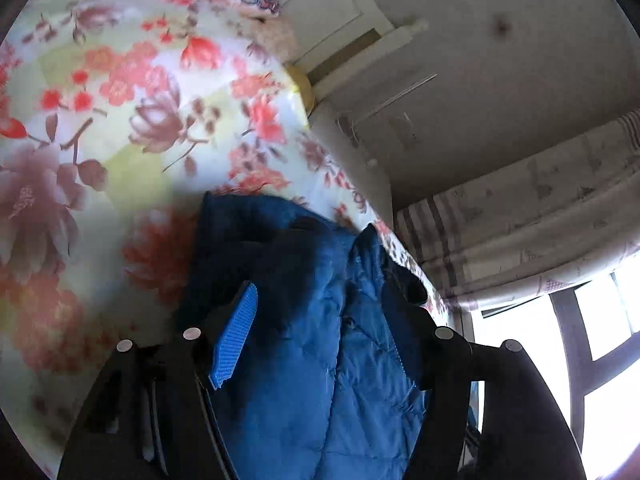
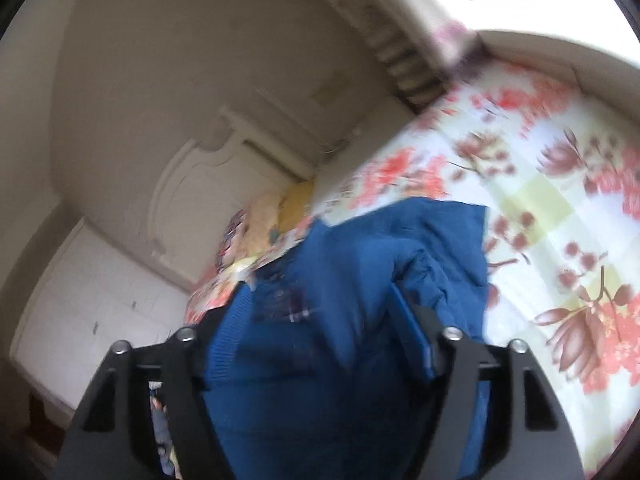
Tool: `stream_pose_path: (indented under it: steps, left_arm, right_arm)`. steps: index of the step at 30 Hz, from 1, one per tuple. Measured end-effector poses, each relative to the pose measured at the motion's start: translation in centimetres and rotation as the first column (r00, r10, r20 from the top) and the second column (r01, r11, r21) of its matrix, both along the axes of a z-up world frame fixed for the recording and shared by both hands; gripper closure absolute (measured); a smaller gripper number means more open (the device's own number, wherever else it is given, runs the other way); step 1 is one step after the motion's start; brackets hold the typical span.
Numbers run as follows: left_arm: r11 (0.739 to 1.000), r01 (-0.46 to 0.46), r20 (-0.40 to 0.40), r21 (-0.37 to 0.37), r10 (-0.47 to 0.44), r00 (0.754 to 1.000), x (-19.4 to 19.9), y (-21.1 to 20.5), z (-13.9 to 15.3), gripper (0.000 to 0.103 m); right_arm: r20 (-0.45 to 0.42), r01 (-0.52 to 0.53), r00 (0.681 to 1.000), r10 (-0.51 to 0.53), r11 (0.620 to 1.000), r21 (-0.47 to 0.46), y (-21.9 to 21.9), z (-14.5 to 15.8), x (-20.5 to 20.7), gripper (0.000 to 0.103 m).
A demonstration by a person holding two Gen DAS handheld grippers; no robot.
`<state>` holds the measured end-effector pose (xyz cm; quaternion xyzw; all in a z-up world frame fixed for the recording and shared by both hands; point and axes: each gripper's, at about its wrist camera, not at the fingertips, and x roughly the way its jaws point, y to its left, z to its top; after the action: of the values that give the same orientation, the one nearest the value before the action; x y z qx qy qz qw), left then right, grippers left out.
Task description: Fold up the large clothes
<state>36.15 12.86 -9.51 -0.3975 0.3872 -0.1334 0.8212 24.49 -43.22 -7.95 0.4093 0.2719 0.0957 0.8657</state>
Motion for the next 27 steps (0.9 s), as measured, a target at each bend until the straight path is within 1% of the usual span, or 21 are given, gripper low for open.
stream_pose_path:
  steps: [1,3,4,5,7,8,9,10,11,12,13,14,16,18,20,21,23,26,27]
  left_arm:
    - [1.0,-0.005,0.007,0.013,0.005,1.0,-0.2,0.7,-0.2,0.042]
    - [0.996,-0.028,0.033,0.089,0.025,0.999,-0.8,2.2,-0.1,0.042]
    - [0.991,-0.018,0.042,0.129,0.013,0.999,-1.0,2.6,0.0,0.042]
    - [0.986,0.013,0.041,0.164,-0.02,0.999,-1.2,2.7,0.1,0.042]
    - [0.97,0.079,0.033,0.23,-0.089,0.995,-1.4,2.2,0.2,0.042]
    - [0.949,0.125,0.034,0.289,-0.141,0.989,-1.5,1.4,0.4,0.042]
    - [0.933,0.155,0.032,0.325,-0.175,0.984,-1.5,0.9,0.4,0.042]
    - [0.913,0.187,0.029,0.363,-0.212,0.977,-1.3,0.1,0.4,0.042]
    - [0.889,0.224,0.024,0.398,-0.255,0.967,-1.0,-0.8,0.5,0.042]
    - [0.877,0.247,0.02,0.413,-0.28,0.96,-0.7,-1.4,0.4,0.042]
    - [0.861,0.272,0.014,0.431,-0.307,0.952,0.0,-2.1,0.4,0.042]
    - [0.853,0.281,0.011,0.439,-0.317,0.948,0.4,-2.4,0.4,0.042]
    - [0.839,0.308,-0.01,0.448,-0.34,0.941,1.8,-3.2,0.1,0.041]
    - [0.827,0.331,-0.028,0.455,-0.358,0.933,3.2,-3.8,-0.1,0.041]
    - [0.807,0.364,-0.045,0.466,-0.389,0.92,4.3,-4.4,0.1,0.041]
    - [0.799,0.372,-0.054,0.472,-0.395,0.917,4.7,-4.6,0.1,0.041]
    - [0.775,0.38,-0.08,0.505,-0.396,0.915,5.7,-5.3,0.2,0.04]
    - [0.758,0.398,-0.097,0.517,-0.41,0.907,6.9,-6.1,0.2,0.04]
    - [0.75,0.412,-0.1,0.517,-0.425,0.899,7.4,-6.5,0.2,0.04]
  right_arm:
    - [0.009,-0.003,1.0,0.003,1.0,0.012,-0.3,-0.7,0.1,0.032]
    - [0.027,-0.003,1.0,0.003,1.0,-0.005,-0.7,-1.8,-0.3,0.032]
    - [0.031,-0.005,1.0,0.005,1.0,-0.021,-0.9,-2.2,-0.5,0.033]
    - [0.035,-0.009,0.999,0.01,0.999,-0.045,-0.9,-2.2,-0.8,0.033]
    - [0.029,-0.036,0.999,0.04,0.99,-0.134,-0.5,-1.7,-1.0,0.033]
    - [0.016,-0.048,0.999,0.052,0.978,-0.201,-0.2,-1.2,-1.1,0.033]
    - [-0.005,-0.064,0.998,0.066,0.95,-0.304,0.4,-0.4,-1.1,0.033]
    - [-0.022,-0.08,0.997,0.077,0.921,-0.38,0.8,0.1,-1.2,0.033]
    - [-0.047,-0.105,0.994,0.094,0.876,-0.471,1.4,0.5,-0.7,0.031]
    - [-0.068,-0.131,0.991,0.112,0.846,-0.516,1.6,0.8,0.0,0.029]
    - [-0.087,-0.154,0.988,0.127,0.83,-0.535,1.7,0.7,0.8,0.029]
    - [-0.116,-0.188,0.982,0.149,0.814,-0.549,1.7,0.6,2.0,0.029]
    - [-0.155,-0.237,0.971,0.181,0.797,-0.556,1.6,0.3,4.0,0.028]
    - [-0.18,-0.276,0.961,0.211,0.791,-0.546,1.4,0.2,5.8,0.028]
    - [-0.202,-0.32,0.947,0.25,0.791,-0.522,1.3,0.0,7.1,0.026]
    - [-0.216,-0.34,0.94,0.265,0.786,-0.516,1.3,-0.2,7.7,0.025]
    - [-0.236,-0.365,0.93,0.281,0.775,-0.516,1.4,-0.7,8.6,0.024]
    - [-0.224,-0.367,0.929,0.294,0.794,-0.484,1.2,-1.3,9.2,0.024]
    - [-0.216,-0.364,0.931,0.295,0.804,-0.471,1.1,-1.5,9.3,0.024]
